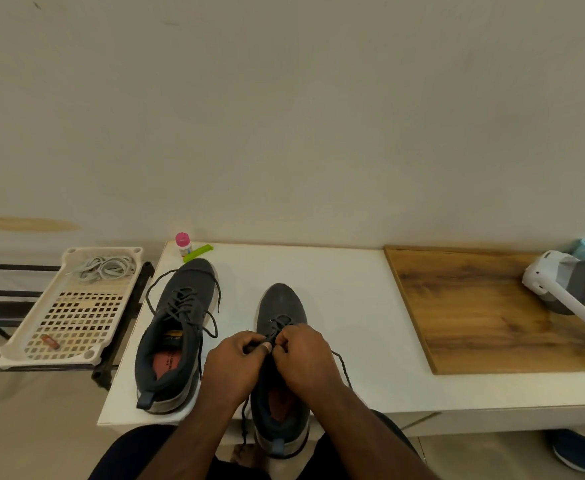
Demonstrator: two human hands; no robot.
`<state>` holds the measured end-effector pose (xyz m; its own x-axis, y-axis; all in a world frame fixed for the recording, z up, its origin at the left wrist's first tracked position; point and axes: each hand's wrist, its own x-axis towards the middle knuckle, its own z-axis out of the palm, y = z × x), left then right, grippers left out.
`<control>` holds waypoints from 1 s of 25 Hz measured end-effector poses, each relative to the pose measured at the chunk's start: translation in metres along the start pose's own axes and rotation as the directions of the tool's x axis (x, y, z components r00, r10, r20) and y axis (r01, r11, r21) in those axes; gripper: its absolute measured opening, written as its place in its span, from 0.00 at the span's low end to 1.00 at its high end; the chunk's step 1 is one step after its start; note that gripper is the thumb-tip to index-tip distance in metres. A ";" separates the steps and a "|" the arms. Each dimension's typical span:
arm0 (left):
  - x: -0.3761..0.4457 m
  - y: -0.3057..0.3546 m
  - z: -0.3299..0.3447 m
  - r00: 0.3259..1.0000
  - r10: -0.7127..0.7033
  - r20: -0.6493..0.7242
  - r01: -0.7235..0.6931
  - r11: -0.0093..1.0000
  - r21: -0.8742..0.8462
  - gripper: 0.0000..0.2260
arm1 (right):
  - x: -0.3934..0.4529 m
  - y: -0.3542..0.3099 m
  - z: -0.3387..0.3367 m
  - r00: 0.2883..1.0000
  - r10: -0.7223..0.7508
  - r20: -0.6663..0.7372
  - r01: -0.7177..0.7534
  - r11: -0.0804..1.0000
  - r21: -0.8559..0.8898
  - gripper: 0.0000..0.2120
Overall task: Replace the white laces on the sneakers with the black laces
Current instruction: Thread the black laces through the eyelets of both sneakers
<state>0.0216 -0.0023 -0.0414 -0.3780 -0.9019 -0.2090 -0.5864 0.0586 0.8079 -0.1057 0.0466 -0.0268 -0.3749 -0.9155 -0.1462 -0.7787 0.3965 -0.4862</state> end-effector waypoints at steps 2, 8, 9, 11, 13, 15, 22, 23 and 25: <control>0.000 -0.002 -0.001 1.000 -0.002 0.007 0.002 1.000 -0.008 0.05 | 0.000 -0.001 0.002 1.000 0.007 0.012 -0.007 1.000 0.020 0.10; 0.002 -0.003 0.002 1.000 -0.018 0.019 0.019 0.995 -0.102 0.07 | -0.002 0.006 0.002 0.998 0.056 0.003 -0.056 0.983 0.177 0.09; 0.004 -0.005 0.002 0.999 -0.032 0.031 0.036 0.991 -0.127 0.09 | -0.002 0.007 0.003 0.998 0.066 0.005 -0.066 0.979 0.193 0.08; 0.006 -0.008 0.001 0.997 -0.053 0.055 0.061 0.985 -0.161 0.11 | -0.001 0.007 0.005 0.997 0.081 0.011 -0.081 0.974 0.210 0.07; 0.009 -0.010 0.000 0.994 -0.071 0.084 0.087 0.974 -0.208 0.10 | -0.001 0.007 0.006 0.996 0.092 0.016 -0.094 0.970 0.224 0.07; 0.010 -0.011 -0.001 0.994 -0.073 0.086 0.090 0.972 -0.219 0.11 | -0.001 0.008 0.006 0.994 0.105 0.019 -0.106 0.963 0.249 0.07; 0.013 -0.015 0.003 0.997 -0.048 0.067 0.060 0.978 -0.198 0.10 | 0.000 0.008 0.008 0.987 0.162 0.003 -0.155 0.937 0.313 0.06; 0.013 -0.016 0.003 0.997 -0.042 0.068 0.055 0.977 -0.205 0.09 | 0.000 0.009 0.009 0.987 0.163 0.001 -0.155 0.935 0.320 0.06; 0.012 -0.016 0.002 0.997 -0.031 0.073 0.047 0.973 -0.224 0.09 | -0.001 0.009 0.008 0.987 0.161 -0.004 -0.151 0.933 0.328 0.05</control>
<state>0.0251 -0.0132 -0.0581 -0.4111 -0.8695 -0.2737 -0.4281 -0.0809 0.9001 -0.1079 0.0502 -0.0381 -0.4974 -0.8394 -0.2191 -0.5050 0.4855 -0.7136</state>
